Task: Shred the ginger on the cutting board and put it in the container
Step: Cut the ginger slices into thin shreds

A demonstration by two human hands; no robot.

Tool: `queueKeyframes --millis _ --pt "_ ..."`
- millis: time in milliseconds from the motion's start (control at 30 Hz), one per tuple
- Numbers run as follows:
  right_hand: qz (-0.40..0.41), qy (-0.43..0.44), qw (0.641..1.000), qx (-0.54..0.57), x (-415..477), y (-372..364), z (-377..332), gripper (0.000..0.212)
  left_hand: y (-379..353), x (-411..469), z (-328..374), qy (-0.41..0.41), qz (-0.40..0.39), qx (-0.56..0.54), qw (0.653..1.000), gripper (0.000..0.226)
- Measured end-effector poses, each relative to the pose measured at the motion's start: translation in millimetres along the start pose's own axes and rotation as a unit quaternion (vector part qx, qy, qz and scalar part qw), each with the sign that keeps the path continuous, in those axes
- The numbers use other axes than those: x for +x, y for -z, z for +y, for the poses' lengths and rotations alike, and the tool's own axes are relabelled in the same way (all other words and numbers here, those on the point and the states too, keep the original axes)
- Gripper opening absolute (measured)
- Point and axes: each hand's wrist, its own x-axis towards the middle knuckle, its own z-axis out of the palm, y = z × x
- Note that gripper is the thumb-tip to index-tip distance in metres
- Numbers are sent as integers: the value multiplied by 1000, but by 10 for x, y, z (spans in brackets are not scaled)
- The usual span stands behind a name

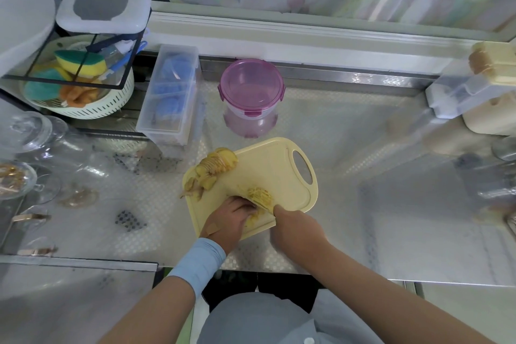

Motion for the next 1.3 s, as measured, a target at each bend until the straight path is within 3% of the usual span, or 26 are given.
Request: queueKeyframes --millis 200,333,533,933,1300 --pt "5 14 1000 -25 -180 -10 128 21 -6 10 9 -10 17 -15 1000 29" --pt "-19 2 1000 7 -95 66 5 8 6 1 17 -4 11 -22 1000 29" --pt "-26 10 1000 12 114 62 -133 19 13 -10 14 4 1 -18 1000 30" --pt "23 1 1000 -12 -119 -86 158 12 1 -2 -9 -2 11 -21 1000 29" --pt "-21 11 1000 0 124 15 -79 15 21 -38 41 -9 10 -4 1000 24"
